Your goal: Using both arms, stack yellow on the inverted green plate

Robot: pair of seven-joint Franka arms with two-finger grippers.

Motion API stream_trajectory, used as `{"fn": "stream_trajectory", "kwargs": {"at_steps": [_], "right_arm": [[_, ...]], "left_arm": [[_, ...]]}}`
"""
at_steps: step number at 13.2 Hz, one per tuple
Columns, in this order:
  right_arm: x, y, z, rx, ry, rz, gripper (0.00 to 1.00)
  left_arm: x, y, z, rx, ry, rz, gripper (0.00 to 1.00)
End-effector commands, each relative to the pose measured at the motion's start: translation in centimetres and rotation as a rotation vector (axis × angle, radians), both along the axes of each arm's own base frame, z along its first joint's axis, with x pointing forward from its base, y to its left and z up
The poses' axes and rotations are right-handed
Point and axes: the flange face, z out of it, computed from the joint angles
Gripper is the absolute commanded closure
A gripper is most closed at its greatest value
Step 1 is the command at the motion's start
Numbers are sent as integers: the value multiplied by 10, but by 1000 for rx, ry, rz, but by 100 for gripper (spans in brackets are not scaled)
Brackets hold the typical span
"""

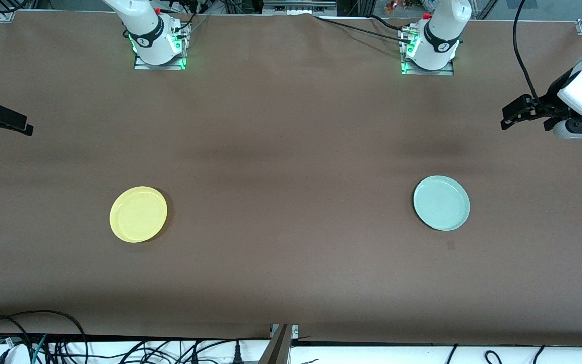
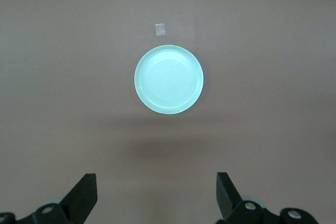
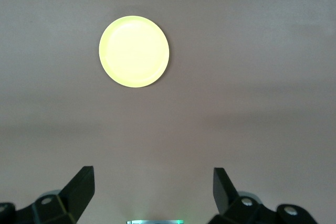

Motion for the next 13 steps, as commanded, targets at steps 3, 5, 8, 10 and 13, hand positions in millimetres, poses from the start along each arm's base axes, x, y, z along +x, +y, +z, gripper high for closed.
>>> {"fn": "stream_trajectory", "kwargs": {"at_steps": [3, 5, 8, 10, 13], "right_arm": [[1, -2, 5, 20, -10, -4, 0], [1, -2, 5, 21, -10, -4, 0], [1, -2, 5, 20, -8, -4, 0], [1, -2, 5, 20, -8, -4, 0], [1, -2, 5, 20, -8, -4, 0]], "left_arm": [[6, 4, 9, 51, 3, -47, 0], [8, 2, 13, 50, -6, -49, 0], [7, 2, 13, 52, -7, -49, 0], [7, 3, 12, 50, -2, -46, 0], [7, 7, 10, 50, 3, -40, 0]]}}
